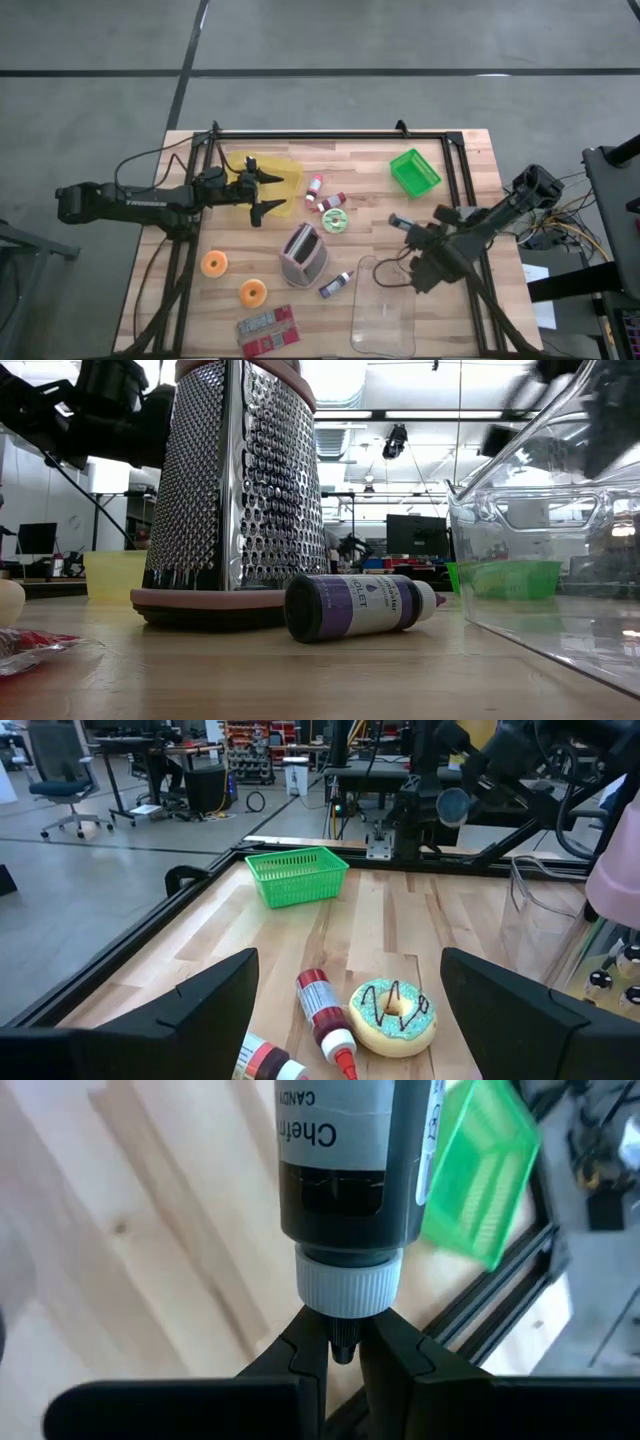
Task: Pick & Place Food Item
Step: Put the black food coloring into the yellow bin
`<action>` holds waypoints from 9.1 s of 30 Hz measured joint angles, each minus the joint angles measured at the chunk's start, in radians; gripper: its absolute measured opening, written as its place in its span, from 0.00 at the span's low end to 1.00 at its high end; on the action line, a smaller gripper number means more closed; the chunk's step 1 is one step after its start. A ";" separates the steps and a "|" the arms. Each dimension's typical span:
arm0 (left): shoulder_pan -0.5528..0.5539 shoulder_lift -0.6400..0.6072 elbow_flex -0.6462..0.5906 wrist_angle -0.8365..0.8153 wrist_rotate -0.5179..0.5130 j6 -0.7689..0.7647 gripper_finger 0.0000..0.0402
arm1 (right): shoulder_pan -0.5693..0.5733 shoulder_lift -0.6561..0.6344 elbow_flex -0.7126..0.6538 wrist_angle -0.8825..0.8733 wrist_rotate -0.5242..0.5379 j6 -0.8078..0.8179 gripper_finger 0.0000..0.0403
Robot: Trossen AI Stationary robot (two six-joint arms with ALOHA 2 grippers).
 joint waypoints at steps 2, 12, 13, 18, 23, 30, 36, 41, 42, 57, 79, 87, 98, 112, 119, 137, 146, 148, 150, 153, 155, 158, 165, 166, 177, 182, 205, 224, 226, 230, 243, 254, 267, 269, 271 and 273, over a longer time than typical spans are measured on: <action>0.000 0.000 0.000 0.005 0.000 0.000 0.78 | -0.042 0.000 0.034 0.001 0.044 -0.070 0.07; 0.000 0.000 0.000 0.124 0.000 0.000 0.78 | -0.227 -0.001 0.202 0.054 0.262 -0.440 0.07; 0.000 0.000 0.000 0.155 0.000 0.000 0.78 | -0.241 -0.001 0.215 0.075 0.284 -0.473 0.07; 0.000 0.000 0.000 0.324 0.022 -0.019 0.78 | -0.311 -0.001 0.255 0.249 0.359 -0.677 0.07; 0.000 0.000 0.020 0.370 0.054 -0.037 0.78 | -0.385 -0.001 0.265 0.498 0.373 -0.917 0.07; 0.000 0.000 0.134 0.236 0.055 -0.048 0.78 | -0.491 0.012 0.254 0.705 0.297 -1.143 0.07; 0.000 0.000 0.257 0.059 0.056 0.007 0.78 | -0.542 0.028 0.254 0.820 0.249 -1.253 0.07; 0.004 0.001 0.337 -0.074 0.050 0.021 0.78 | -0.567 0.060 0.271 0.817 0.208 -1.295 0.07; 0.008 0.001 0.358 -0.107 0.047 0.020 0.78 | -0.571 0.068 0.276 0.815 0.190 -1.299 0.07; 0.068 0.152 0.855 -0.920 0.043 0.027 0.78 | -0.613 0.143 0.277 0.797 0.176 -1.373 0.07; 0.107 0.829 1.811 -1.791 0.041 0.199 0.78 | -0.643 0.142 0.319 0.753 0.215 -1.432 0.07; 0.108 0.936 1.915 -1.885 0.043 0.256 0.78 | -0.657 0.142 0.316 0.741 0.215 -1.444 0.07; 0.108 0.932 1.917 -1.870 0.041 0.297 0.78 | -0.674 0.142 0.313 0.752 0.194 -1.442 0.07; 0.105 0.930 1.901 -1.854 0.072 0.301 0.78 | -0.710 0.142 0.311 0.766 0.166 -1.447 0.07; 0.105 0.942 1.898 -1.843 0.075 0.300 0.78 | -0.711 0.142 0.311 0.789 0.164 -1.462 0.07; 0.105 1.003 1.896 -1.859 0.007 0.313 0.78 | -0.711 0.142 0.310 0.851 0.146 -1.504 0.07; 0.105 1.003 1.900 -1.860 0.000 0.320 0.53 | -0.711 0.142 0.310 0.854 0.144 -1.499 0.07; 0.105 1.003 1.900 -1.865 -0.001 0.326 0.41 | -0.711 0.142 0.310 0.854 0.144 -1.499 0.07; 0.105 1.003 1.900 -1.870 -0.002 0.338 0.31 | -0.711 0.142 0.310 0.857 0.142 -1.494 0.07; 0.105 1.003 1.900 -1.875 -0.003 0.354 0.31 | -0.711 0.142 0.310 0.865 0.141 -1.488 0.07; 0.105 1.001 1.900 -1.879 -0.005 0.362 0.31 | -0.711 0.142 0.310 0.875 0.141 -1.488 0.07; 0.105 1.000 1.901 -1.890 -0.013 0.369 0.31 | -0.711 0.142 0.310 0.880 0.136 -1.474 0.11; 0.109 0.993 1.897 -1.909 -0.102 0.368 0.31 | -0.707 0.140 0.310 0.891 0.134 -1.448 0.23; 0.109 0.988 1.897 -1.909 -0.104 0.368 0.31 | -0.707 0.140 0.310 0.891 0.130 -1.443 0.24; 0.124 0.893 1.828 -1.927 -0.137 0.333 0.31 | -0.709 0.132 0.310 0.902 0.109 -1.368 0.33; 0.136 0.748 1.656 -1.841 -0.172 0.299 0.31 | -0.705 0.105 0.302 0.899 0.045 -1.324 0.34; 0.084 -0.210 0.223 -0.132 0.035 0.086 0.31 | -0.706 0.026 0.163 1.489 -0.533 -1.451 0.33; 0.078 -0.130 -0.018 0.182 0.060 0.065 0.31 | -0.817 0.110 0.372 1.321 -0.640 -1.384 0.56; 0.078 -0.109 -0.019 0.183 0.059 0.075 0.31 | -0.817 0.131 0.417 1.259 -0.616 -1.428 0.60; 0.078 -0.075 -0.019 0.194 0.059 0.082 0.31 | -0.818 0.195 0.533 1.128 -0.611 -1.478 0.65; 0.098 -0.045 -0.151 0.515 0.019 0.070 0.31 | -0.817 0.508 1.026 0.741 -0.673 -1.555 0.61; 0.115 -0.039 -0.232 0.586 0.005 0.039 0.31 | -0.823 0.608 1.215 0.647 -0.703 -1.598 0.62; 0.115 0.038 -0.209 0.599 0.036 0.048 0.31 | -0.837 0.661 1.214 0.721 -0.696 -1.607 0.60; 0.115 0.057 -0.202 0.599 0.041 0.048 0.31 | -0.838 0.664 1.214 0.722 -0.697 -1.607 0.59; 0.115 0.076 -0.193 0.598 0.043 0.048 0.31 | -0.838 0.664 1.214 0.722 -0.697 -1.607 0.59; 0.115 0.095 -0.182 0.599 0.048 0.048 0.31 | -0.839 0.665 1.214 0.723 -0.701 -1.607 0.59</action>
